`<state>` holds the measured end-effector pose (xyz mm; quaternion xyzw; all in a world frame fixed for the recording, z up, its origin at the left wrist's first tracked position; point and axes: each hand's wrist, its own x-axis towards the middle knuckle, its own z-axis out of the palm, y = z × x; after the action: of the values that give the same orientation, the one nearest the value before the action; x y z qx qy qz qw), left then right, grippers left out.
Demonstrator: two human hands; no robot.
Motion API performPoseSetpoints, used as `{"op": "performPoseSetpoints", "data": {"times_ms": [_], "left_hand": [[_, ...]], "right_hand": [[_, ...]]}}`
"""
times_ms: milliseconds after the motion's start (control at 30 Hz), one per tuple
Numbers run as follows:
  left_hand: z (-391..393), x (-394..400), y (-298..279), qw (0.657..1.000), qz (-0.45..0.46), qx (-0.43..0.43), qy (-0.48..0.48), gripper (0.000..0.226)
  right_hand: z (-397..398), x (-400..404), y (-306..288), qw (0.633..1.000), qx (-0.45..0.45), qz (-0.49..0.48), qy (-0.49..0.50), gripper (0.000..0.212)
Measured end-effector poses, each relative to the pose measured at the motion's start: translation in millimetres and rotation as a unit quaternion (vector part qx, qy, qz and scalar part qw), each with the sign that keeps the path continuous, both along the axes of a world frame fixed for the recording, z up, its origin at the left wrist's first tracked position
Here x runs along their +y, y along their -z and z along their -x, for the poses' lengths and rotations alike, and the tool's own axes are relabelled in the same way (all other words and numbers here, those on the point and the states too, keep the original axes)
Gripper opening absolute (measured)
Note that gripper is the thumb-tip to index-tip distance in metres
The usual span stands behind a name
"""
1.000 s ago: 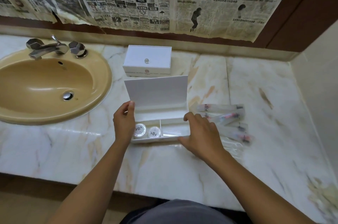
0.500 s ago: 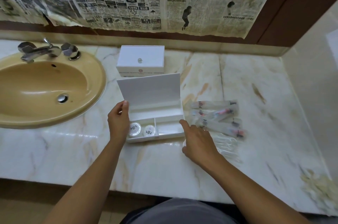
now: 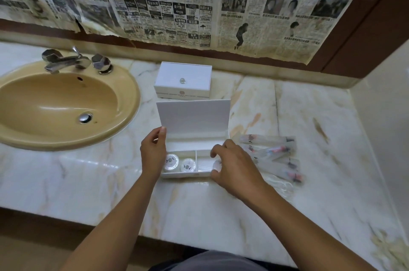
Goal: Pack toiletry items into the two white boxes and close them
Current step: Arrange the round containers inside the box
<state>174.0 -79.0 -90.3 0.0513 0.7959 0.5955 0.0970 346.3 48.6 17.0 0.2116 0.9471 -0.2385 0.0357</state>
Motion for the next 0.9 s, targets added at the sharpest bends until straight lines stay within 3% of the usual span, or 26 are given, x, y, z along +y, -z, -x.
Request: {"op": "performPoseSetpoints", "data": {"times_ms": [233, 433, 567, 733, 900], "left_hand": [[-1, 0, -1, 1.0, 0.003, -0.007, -0.001, 0.025], [0, 1, -1, 1.0, -0.001, -0.016, -0.006, 0.024], [0, 1, -1, 1.0, 0.002, -0.015, -0.008, 0.024], [-1, 0, -2, 1.0, 0.0, -0.016, -0.009, 0.025], [0, 1, -3, 1.0, 0.002, -0.017, -0.015, 0.019]], "right_hand": [[42, -27, 12, 0.994, 0.07, 0.05, -0.07, 0.021], [60, -35, 29, 0.991, 0.044, -0.018, -0.127, 0.015], [61, -33, 36, 0.984, 0.03, -0.081, -0.156, 0.023], [59, -28, 41, 0.979, 0.035, -0.145, -0.14, 0.018], [61, -25, 39, 0.977, -0.022, -0.187, -0.104, 0.013]]}}
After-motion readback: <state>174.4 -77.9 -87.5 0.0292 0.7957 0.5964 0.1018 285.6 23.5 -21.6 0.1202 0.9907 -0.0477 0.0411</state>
